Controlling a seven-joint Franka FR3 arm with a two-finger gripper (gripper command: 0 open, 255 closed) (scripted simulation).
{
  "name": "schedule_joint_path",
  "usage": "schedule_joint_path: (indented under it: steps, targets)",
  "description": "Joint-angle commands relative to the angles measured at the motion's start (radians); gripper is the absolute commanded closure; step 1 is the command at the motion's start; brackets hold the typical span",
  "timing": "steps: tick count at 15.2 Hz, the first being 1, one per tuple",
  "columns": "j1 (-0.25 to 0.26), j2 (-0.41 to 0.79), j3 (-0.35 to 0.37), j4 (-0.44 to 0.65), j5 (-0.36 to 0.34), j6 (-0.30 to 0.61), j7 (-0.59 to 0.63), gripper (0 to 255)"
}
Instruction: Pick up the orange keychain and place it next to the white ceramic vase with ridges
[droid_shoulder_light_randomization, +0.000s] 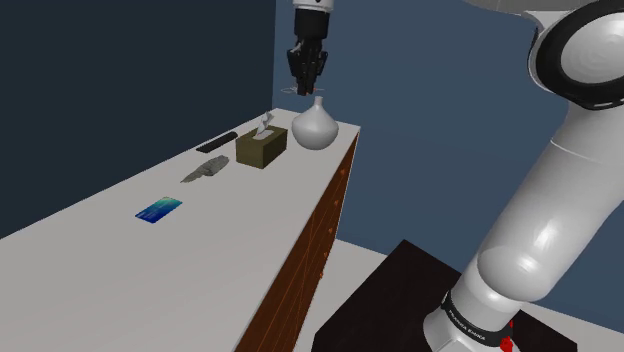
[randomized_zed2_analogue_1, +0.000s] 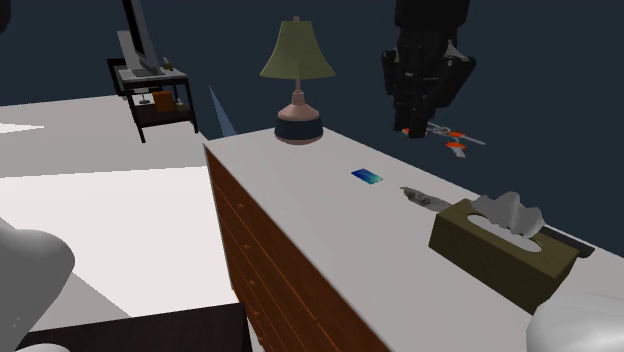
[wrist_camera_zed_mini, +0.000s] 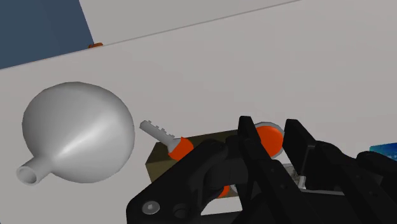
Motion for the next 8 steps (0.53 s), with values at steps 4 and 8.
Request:
schedule_joint_path:
  steps: [4,8]
  targets:
    - [-0.025,0.017,-0.025,-0.021,-0.005,0.038,-0.052,255]
    - [-0.026,-0.002,-0.027,-0.099,-0.001,0.098,-0.054,255]
